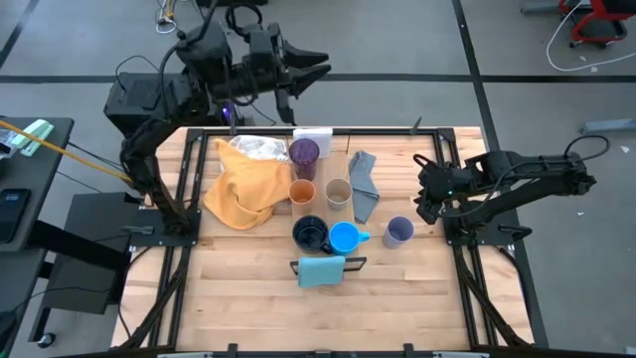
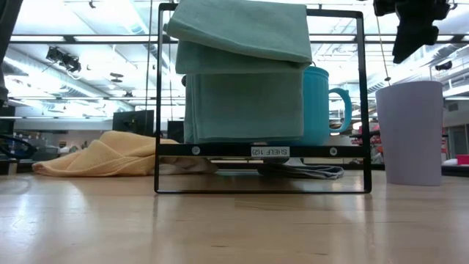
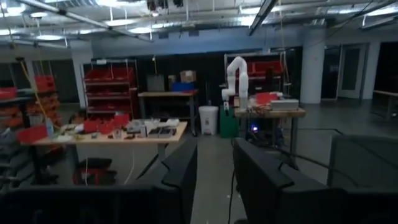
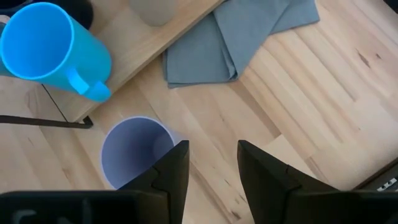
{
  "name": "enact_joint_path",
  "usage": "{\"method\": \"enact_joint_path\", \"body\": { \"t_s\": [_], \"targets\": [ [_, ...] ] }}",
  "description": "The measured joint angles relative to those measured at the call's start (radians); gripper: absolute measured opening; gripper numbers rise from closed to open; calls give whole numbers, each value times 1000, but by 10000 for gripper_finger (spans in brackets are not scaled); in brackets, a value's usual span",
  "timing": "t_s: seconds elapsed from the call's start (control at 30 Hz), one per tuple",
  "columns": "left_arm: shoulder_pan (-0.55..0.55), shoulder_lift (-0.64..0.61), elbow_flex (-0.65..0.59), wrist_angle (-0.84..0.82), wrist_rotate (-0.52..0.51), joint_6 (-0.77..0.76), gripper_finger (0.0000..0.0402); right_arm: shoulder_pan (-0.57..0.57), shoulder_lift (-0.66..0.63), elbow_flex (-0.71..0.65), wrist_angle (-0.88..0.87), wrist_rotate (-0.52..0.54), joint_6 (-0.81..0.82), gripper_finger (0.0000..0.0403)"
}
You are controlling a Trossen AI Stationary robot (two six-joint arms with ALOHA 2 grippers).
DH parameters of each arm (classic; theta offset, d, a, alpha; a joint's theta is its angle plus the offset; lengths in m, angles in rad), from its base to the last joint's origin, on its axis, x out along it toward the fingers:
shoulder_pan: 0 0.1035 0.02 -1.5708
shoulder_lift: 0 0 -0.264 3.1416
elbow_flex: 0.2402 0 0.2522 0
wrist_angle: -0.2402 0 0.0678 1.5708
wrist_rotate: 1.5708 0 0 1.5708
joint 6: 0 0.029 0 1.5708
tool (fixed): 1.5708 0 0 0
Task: Stack small to large cups/mugs on shelf
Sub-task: Put the violet cup on the shelf
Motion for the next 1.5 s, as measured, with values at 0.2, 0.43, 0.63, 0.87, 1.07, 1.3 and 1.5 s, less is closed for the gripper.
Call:
{"method": "enact_joint_path", "body": {
  "t_s": [0.2, 0.43, 0.63, 0.87, 1.07, 1.3, 1.5],
  "targets": [
    [13, 0, -57, -8, 1, -13, 113, 0, 0, 0, -5, -64, 22, 142],
    [26, -9, -159, 13, 0, -27, 108, 0, 10, -1, -80, -127, 103, 142],
    [37, -36, -187, 59, 3, -6, 105, 0, 22, -49, -71, -181, 159, 142],
    [67, -99, -188, 39, 0, 8, 107, -15, 105, -95, -4, -222, 168, 142],
    [72, -138, -187, -8, -5, 23, 107, -67, 193, -82, -4, -222, 99, 142],
    [69, -162, -187, -48, -12, 26, 107, -111, 266, -55, 4, -254, 31, 142],
    [69, -179, -187, -71, -18, 27, 107, -127, 292, -3, 7, -279, 1, 142]
  ]
}}
